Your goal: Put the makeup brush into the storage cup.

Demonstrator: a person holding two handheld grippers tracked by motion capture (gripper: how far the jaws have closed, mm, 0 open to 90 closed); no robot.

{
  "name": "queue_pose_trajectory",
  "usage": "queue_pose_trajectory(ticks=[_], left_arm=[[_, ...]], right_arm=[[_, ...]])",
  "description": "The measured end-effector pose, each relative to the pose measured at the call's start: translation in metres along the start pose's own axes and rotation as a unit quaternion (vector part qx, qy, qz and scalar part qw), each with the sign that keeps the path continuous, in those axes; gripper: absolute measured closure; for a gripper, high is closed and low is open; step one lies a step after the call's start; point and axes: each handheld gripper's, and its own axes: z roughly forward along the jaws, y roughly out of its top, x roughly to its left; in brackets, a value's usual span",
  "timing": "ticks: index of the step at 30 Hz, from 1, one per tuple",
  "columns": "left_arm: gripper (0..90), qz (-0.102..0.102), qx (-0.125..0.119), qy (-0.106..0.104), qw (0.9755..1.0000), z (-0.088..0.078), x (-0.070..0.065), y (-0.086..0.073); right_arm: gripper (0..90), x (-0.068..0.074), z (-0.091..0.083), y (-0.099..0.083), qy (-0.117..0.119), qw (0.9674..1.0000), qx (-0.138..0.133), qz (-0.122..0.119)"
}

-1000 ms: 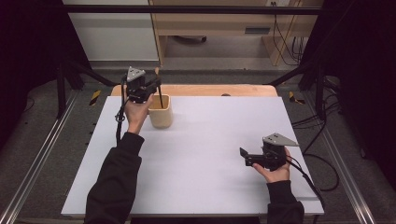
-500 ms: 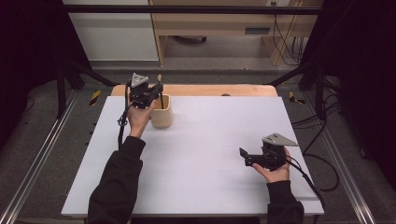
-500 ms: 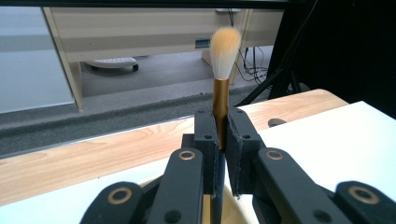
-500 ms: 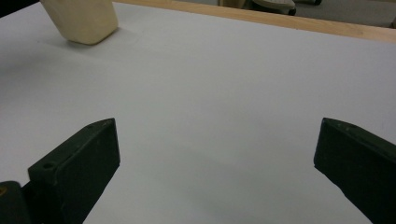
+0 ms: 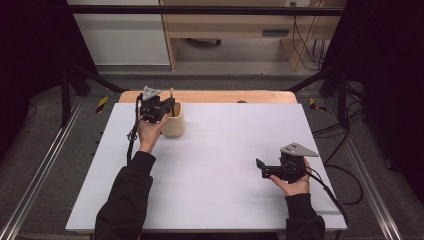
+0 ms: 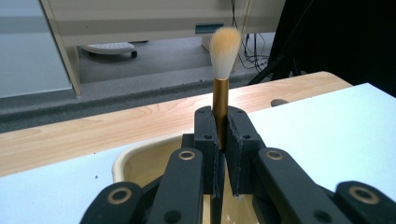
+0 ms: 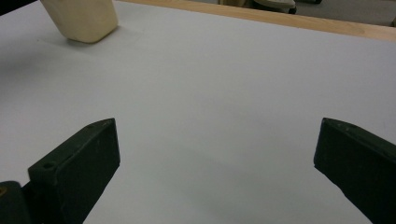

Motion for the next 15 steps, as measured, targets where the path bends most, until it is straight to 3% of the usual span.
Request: queue_pose_trajectory(ticks=[15], left_arm=[[82.3, 0.018, 0.038, -0.003, 0.9991, 0.0086, -0.0058, -0.0085]], right_arm=[[0.5, 0.0000, -0.0006, 0.0002, 0.000, 1.0000, -0.001, 0.000]])
